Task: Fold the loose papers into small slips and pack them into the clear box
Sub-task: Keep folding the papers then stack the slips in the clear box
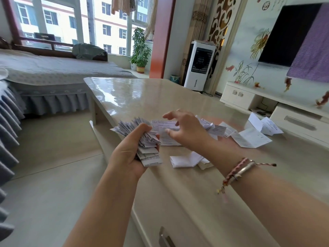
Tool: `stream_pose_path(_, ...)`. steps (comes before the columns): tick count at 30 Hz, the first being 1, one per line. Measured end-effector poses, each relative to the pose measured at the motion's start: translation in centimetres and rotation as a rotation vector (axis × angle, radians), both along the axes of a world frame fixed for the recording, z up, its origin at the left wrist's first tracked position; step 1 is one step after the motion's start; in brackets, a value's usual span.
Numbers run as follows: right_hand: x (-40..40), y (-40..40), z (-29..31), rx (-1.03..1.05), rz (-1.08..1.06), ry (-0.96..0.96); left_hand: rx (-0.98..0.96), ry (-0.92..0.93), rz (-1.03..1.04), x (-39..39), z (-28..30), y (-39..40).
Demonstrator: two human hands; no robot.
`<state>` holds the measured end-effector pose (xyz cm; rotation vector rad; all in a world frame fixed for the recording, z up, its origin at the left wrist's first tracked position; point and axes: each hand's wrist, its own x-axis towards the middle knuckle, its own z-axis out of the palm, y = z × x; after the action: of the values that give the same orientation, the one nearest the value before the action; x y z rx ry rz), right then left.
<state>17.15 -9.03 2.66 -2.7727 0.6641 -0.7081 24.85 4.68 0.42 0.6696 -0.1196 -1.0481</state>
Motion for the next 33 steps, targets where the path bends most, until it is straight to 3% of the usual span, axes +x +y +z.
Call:
stream_pose_path(3, 1.4, -0.8, -1.3, -0.266, -0.069, 0.251, 0.048, -0.041, 0.020, 0.3, -0.2, 0.2)
stream_pose_path(5, 1.5, -0.7, -1.2, -0.357, -0.073, 0.202, 0.064, -0.053, 0.035, 0.4, -0.4, 0.4)
stream_pose_path(7, 0.8, -0.9, -0.7, -0.363, -0.083, 0.030, 0.083, -0.058, 0.070, 0.6, -0.4, 0.6)
stream_pose_path(10, -1.1, -1.0, 1.2, -0.213, -0.082, -0.134, 0.102, -0.068, 0.113, 0.7, -0.6, 0.6)
stream_pose_path(14, -4.5, -0.2, 4.2, 0.154, -0.051, -0.325, 0.089, -0.099, 0.112, -0.1, -0.8, 0.0)
stream_pose_path(19, -6.8, 1.9, 4.6, 0.468, -0.059, -0.507, 0.094, -0.356, -0.002, -3.9, 1.2, -0.8)
stream_pose_path(22, -7.2, 3.5, 4.0, 0.655, -0.008, -0.523, 0.090, -0.497, 0.080, -5.5, 1.4, -1.5)
stream_pose_path(29, -7.9, 4.1, 3.9, 0.732, -0.001, -0.435, 0.140, -0.677, 0.181, -5.7, 1.3, -2.3)
stream_pose_path(33, -8.2, 2.9, 3.9, 0.833, -0.018, -0.487, 0.076, -0.461, 0.014, -5.6, 1.6, -1.7)
